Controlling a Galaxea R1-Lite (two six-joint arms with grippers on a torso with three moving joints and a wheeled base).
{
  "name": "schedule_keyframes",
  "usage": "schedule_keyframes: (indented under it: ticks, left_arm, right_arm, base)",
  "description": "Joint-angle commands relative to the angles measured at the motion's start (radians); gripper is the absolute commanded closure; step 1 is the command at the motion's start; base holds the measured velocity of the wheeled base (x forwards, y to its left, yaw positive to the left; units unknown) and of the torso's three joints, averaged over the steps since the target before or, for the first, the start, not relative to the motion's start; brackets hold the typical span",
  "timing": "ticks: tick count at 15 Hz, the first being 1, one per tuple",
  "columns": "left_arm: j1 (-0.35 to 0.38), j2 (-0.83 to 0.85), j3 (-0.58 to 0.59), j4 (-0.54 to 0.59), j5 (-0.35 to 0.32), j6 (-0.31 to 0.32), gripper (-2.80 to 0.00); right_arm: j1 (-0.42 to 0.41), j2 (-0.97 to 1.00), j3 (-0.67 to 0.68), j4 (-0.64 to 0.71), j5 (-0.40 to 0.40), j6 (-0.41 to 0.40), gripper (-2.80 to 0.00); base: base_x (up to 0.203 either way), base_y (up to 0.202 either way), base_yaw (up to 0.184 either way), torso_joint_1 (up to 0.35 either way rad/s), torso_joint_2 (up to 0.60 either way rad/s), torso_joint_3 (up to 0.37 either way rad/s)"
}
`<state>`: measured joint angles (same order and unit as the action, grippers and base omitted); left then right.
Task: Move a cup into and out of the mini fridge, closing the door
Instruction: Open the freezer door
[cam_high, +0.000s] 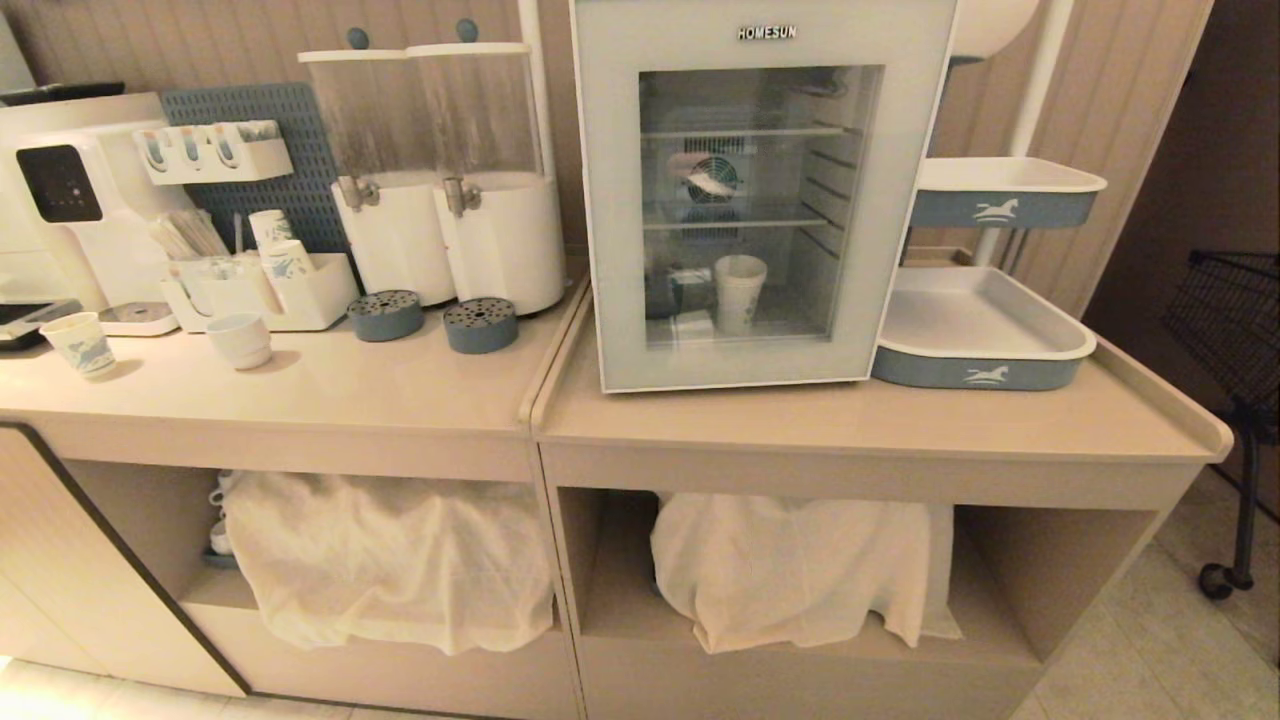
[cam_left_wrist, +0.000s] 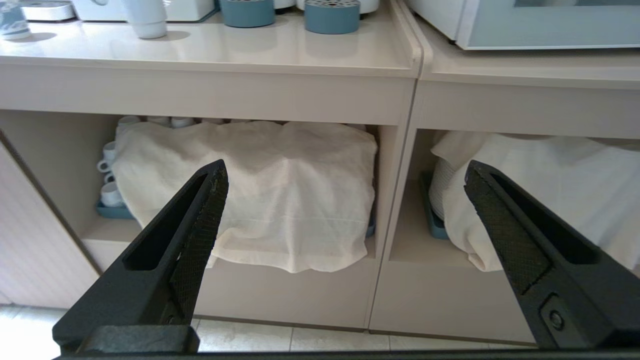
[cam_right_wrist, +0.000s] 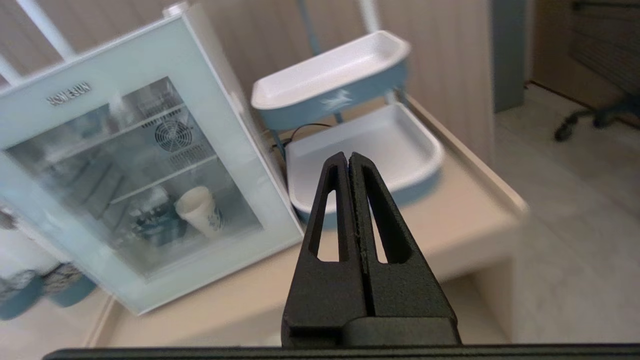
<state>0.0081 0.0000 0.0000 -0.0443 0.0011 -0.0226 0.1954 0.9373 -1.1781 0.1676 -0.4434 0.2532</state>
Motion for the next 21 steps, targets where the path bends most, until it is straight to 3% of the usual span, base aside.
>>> schedule_keyframes:
  ticks: [1,3,5,7,10,14,17,19,21]
  left_arm:
    - [0.0,0.002,0.018,0.0,0.0,0.0,-2.8]
    - [0.0,0.0,0.018,0.0,0.0,0.0,-2.8]
    - [0.0,0.002,0.018,0.0,0.0,0.0,-2.8]
    - [0.0,0.002,0.018,0.0,0.001,0.0,-2.8]
    - [0.0,0.002,0.018,0.0,0.0,0.0,-2.8]
    - [0.0,0.0,0.018,0.0,0.0,0.0,-2.8]
    - [0.0,0.002,0.018,0.0,0.0,0.0,-2.8]
    - [0.0,0.0,0.018,0.0,0.0,0.0,-2.8]
    - [0.0,0.001,0.018,0.0,0.0,0.001,-2.8]
  right_arm:
    - [-0.083,-0.244,0.063,0.099,0.016,0.048,0.0]
    - [-0.192,-0.386,0.16,0.152,0.101,0.107,0.0]
    - [-0.225,-0.527,0.262,0.2,0.215,0.133,0.0]
    - [-0.232,-0.671,0.387,0.237,0.266,0.133,0.0]
    - [-0.213,-0.783,0.608,0.183,0.281,0.018,0.0]
    - [-0.206,-0.907,0.986,-0.149,0.282,-0.26,0.0]
    - [-0.205,-0.932,1.18,-0.286,0.301,-0.346,0.0]
    - [-0.205,-0.937,1.174,-0.267,0.363,-0.357,0.0]
    - [-0.204,-0.937,1.111,-0.037,0.388,-0.399,0.0]
  base:
    - [0.0,0.0,0.0,0.0,0.0,0.0]
    - [0.0,0.0,0.0,0.0,0.0,0.0]
    - [0.0,0.0,0.0,0.0,0.0,0.0]
    - [0.0,0.0,0.0,0.0,0.0,0.0]
    - [0.0,0.0,0.0,0.0,0.0,0.0]
    - [0.0,0.0,0.0,0.0,0.0,0.0]
    - [0.0,0.0,0.0,0.0,0.0,0.0]
    - [0.0,0.0,0.0,0.0,0.0,0.0]
    - [0.0,0.0,0.0,0.0,0.0,0.0]
